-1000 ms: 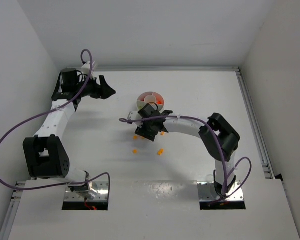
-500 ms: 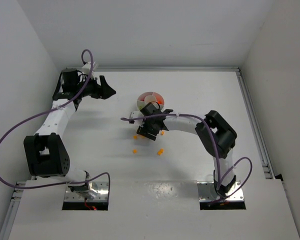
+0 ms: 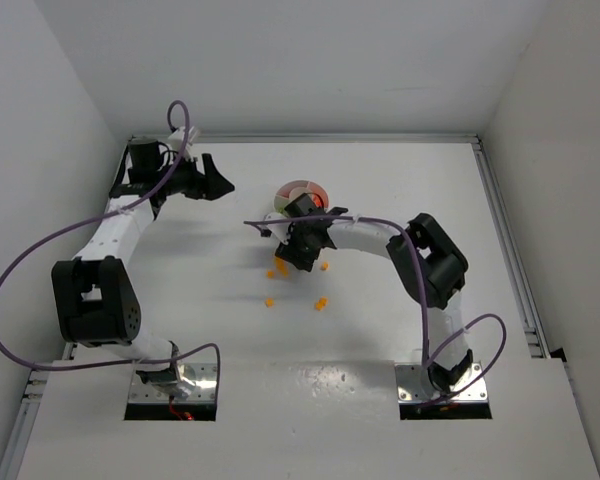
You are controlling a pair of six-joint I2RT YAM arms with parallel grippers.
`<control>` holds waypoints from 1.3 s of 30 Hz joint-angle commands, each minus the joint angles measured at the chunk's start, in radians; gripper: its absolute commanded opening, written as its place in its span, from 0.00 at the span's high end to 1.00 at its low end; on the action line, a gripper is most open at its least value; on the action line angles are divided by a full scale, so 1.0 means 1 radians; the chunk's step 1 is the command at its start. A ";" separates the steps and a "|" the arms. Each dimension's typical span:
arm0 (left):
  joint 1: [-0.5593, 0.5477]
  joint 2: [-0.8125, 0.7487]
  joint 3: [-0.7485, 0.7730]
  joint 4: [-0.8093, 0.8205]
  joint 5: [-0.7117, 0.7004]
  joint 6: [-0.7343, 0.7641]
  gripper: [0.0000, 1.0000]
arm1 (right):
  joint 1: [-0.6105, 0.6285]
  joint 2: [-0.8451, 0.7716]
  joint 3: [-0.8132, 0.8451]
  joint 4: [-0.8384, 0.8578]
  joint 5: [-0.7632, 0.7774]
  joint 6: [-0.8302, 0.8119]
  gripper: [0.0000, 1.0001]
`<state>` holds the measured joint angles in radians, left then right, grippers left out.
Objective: Sort the legos into containers by color
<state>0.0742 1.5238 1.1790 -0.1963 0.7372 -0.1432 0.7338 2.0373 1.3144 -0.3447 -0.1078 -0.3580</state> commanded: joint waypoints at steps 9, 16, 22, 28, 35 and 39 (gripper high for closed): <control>0.015 0.024 0.025 0.029 0.040 -0.006 0.21 | -0.025 0.002 -0.006 -0.063 -0.093 -0.001 0.70; 0.015 0.024 0.025 0.029 0.041 -0.006 0.21 | -0.004 -0.097 -0.090 -0.042 -0.104 0.027 0.82; 0.015 0.015 0.025 0.029 0.041 -0.006 0.20 | -0.004 -0.189 -0.090 -0.060 -0.115 0.059 0.89; 0.015 0.015 0.025 0.038 0.050 -0.015 0.20 | -0.004 -0.247 -0.066 -0.083 -0.115 0.077 0.94; 0.015 0.015 0.025 0.038 0.050 -0.024 0.16 | -0.004 -0.167 -0.032 -0.123 -0.069 0.103 0.44; 0.015 0.015 0.025 0.038 0.050 -0.024 0.15 | -0.004 -0.135 -0.032 -0.123 -0.059 0.103 0.41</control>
<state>0.0742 1.5429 1.1790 -0.1925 0.7609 -0.1593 0.7273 1.8782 1.2510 -0.4652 -0.1787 -0.2680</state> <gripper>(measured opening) 0.849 0.588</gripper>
